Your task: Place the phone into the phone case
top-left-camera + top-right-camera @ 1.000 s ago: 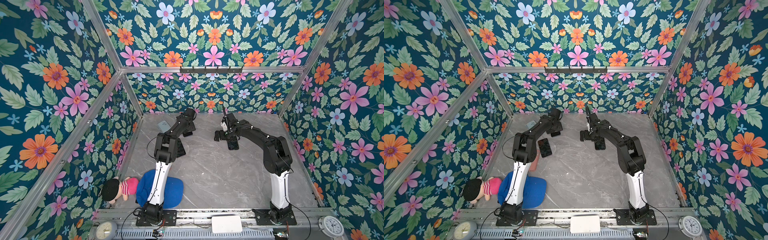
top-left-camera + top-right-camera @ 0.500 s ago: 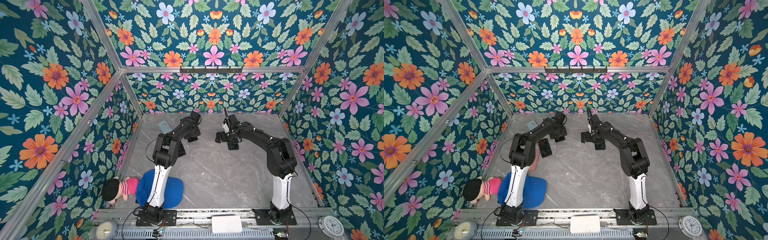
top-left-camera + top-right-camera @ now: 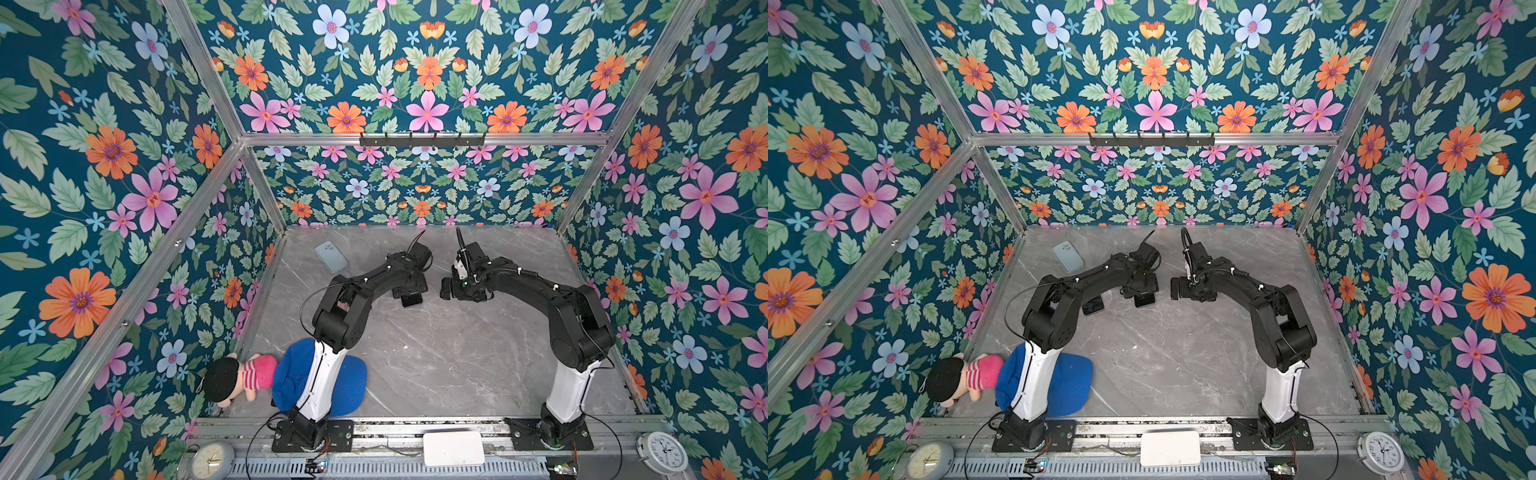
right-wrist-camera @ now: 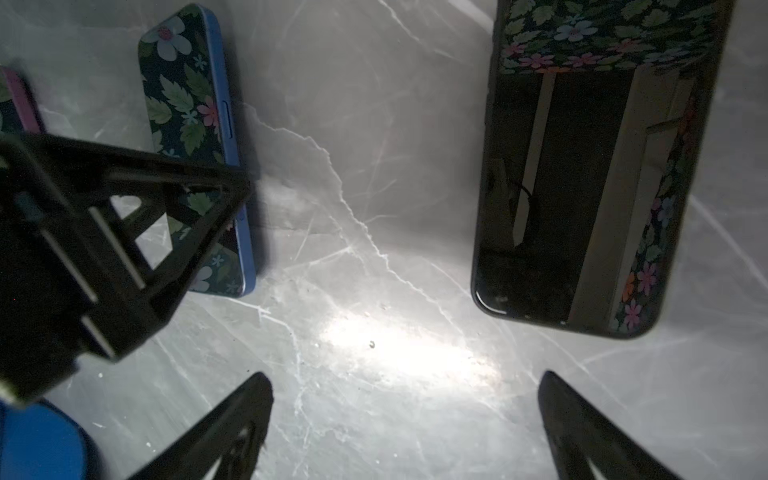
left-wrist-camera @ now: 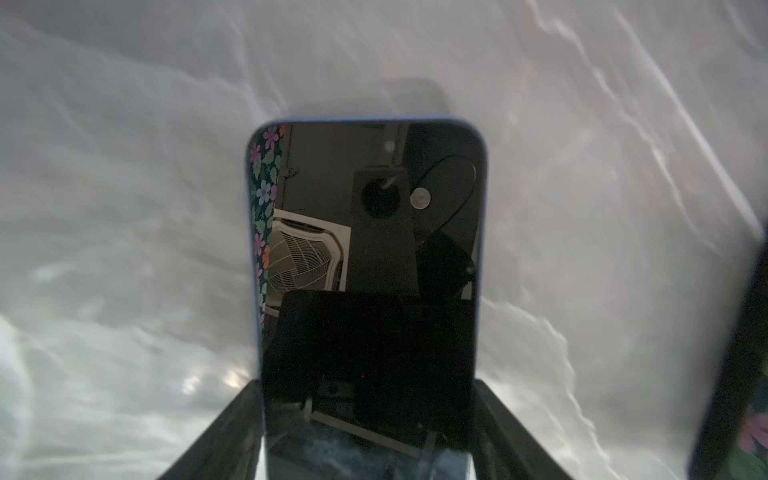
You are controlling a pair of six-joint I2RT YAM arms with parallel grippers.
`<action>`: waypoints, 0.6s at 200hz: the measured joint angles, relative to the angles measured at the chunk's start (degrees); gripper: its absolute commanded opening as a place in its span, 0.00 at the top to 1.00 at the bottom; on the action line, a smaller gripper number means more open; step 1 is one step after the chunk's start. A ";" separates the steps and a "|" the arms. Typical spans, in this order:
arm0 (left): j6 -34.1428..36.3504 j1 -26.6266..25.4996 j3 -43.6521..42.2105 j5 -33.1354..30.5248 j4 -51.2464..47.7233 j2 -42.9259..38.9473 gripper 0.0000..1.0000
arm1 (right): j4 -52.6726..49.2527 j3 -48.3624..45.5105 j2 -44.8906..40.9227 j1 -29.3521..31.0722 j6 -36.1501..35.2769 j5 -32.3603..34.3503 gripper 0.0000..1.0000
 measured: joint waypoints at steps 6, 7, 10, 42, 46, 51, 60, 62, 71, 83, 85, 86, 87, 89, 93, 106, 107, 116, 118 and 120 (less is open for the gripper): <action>-0.39 -0.39 -0.28 0.28 0.04 -0.15 0.37 | 0.17 -0.74 -0.44 -0.04 0.17 0.20 0.01; -0.50 -0.48 -0.33 0.35 0.07 -0.20 0.37 | 0.22 -0.94 -0.52 -0.07 0.17 0.22 0.01; -0.72 -0.68 -0.46 0.46 0.11 -0.24 0.36 | 0.35 -1.29 -0.70 -0.07 0.17 0.22 0.01; -2.58 -2.12 -1.90 1.36 1.46 -1.01 0.30 | 1.20 -4.04 -2.40 -0.33 0.81 1.14 0.01; -2.73 -2.19 -2.05 1.40 1.64 -1.07 0.30 | 1.25 -4.17 -2.49 -0.37 0.79 1.27 0.01; -2.93 -2.23 -2.25 1.53 1.99 -1.14 0.29 | 1.38 -4.35 -2.56 -0.42 0.79 1.25 0.01; -3.21 -2.29 -2.49 1.66 2.45 -1.18 0.26 | 1.62 -4.52 -2.60 -0.44 0.79 1.29 0.01; -3.32 -2.32 -2.54 1.66 2.49 -1.18 0.25 | 1.62 -4.52 -2.60 -0.44 0.79 1.27 0.01; -3.63 -2.32 -2.64 1.92 2.89 -1.18 0.23 | 1.70 -4.59 -2.62 -0.46 0.79 1.29 0.01; -4.04 -2.38 -2.73 2.27 3.41 -1.18 0.21 | 1.77 -4.61 -2.64 -0.46 0.81 1.29 0.01; -4.09 -2.40 -2.75 2.34 3.50 -1.18 0.20 | 1.81 -4.59 -2.64 -0.46 0.81 1.29 0.01; -4.11 -2.40 -2.75 2.36 3.52 -1.18 0.20 | 1.84 -4.59 -2.64 -0.48 0.81 1.29 0.01; -4.13 -2.40 -2.75 2.43 3.56 -1.18 0.20 | 1.84 -4.59 -2.64 -0.48 0.81 1.29 0.01; -4.22 -2.43 -2.75 2.47 3.67 -1.18 0.19 | 1.86 -4.59 -2.64 -0.46 0.81 1.29 0.01; -4.24 -2.43 -2.75 2.54 3.85 -1.18 0.18 | 1.86 -4.59 -2.64 -0.46 0.81 1.29 0.01; -4.44 -2.51 -2.80 2.95 4.37 -1.27 0.15 | 1.73 -4.37 -2.64 -0.48 0.81 1.46 0.01; -4.44 -2.51 -2.80 2.95 4.42 -1.27 0.15 | 1.73 -4.37 -2.64 -0.48 0.81 1.49 0.01; -4.44 -2.54 -2.84 3.13 4.55 -1.36 0.13 | 1.73 -4.09 -2.56 -0.48 0.81 1.62 0.01; -4.44 -2.54 -2.84 3.21 4.55 -1.38 0.13 | 1.75 -4.02 -2.51 -0.48 0.81 1.64 0.01; -4.44 -2.54 -2.86 3.32 4.57 -1.40 0.13 | 1.77 -3.93 -2.47 -0.48 0.81 1.64 0.01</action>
